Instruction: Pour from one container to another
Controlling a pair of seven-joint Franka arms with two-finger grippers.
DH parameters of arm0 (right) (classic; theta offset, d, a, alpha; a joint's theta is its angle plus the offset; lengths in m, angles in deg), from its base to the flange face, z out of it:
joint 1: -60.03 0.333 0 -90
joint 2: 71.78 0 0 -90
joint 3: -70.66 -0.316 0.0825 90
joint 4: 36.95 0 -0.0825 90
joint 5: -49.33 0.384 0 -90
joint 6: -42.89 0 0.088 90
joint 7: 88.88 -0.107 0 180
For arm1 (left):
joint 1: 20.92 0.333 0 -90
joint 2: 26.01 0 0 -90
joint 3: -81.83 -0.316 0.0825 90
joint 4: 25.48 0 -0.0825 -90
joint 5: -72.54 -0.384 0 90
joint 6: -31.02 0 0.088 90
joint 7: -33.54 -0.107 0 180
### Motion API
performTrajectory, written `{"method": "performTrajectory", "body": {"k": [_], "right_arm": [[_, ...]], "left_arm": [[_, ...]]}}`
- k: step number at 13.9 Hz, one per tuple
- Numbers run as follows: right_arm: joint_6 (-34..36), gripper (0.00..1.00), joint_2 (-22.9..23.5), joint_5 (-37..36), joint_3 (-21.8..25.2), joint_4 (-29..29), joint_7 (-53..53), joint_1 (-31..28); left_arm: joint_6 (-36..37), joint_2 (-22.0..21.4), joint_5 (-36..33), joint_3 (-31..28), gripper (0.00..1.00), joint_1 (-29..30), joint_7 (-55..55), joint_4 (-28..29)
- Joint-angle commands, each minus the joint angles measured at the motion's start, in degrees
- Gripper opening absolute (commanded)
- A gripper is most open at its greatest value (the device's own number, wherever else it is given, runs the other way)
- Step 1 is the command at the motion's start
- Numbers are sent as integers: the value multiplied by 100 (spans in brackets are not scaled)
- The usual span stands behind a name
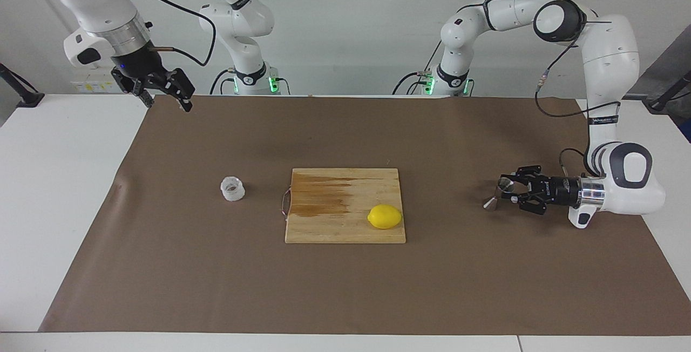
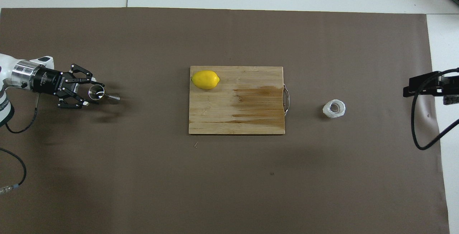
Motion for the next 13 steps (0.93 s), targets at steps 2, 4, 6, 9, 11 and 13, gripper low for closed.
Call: {"method": "performTrajectory", "body": {"k": [2, 4, 6, 9, 11, 13], "right_arm": [[38, 100, 7, -35, -40, -21, -79, -42], [38, 100, -1, -35, -40, -21, -79, -42], [38, 100, 7, -35, -40, -21, -79, -42], [38, 100, -1, -35, -40, -21, -70, -42], [38, 100, -1, -35, -40, -21, -70, -42], [38, 100, -1, -35, -40, -21, -79, -42]], "left_arm": [[-117, 32, -34, 136, 52, 117, 37, 62], [-126, 32, -26, 136, 51, 117, 37, 62], [-126, 32, -35, 136, 51, 117, 37, 53], [-275, 32, -17, 136, 51, 144, 63, 62], [-302, 32, -8, 136, 36, 153, 64, 62], [-302, 32, 9, 136, 26, 153, 72, 62]]}}
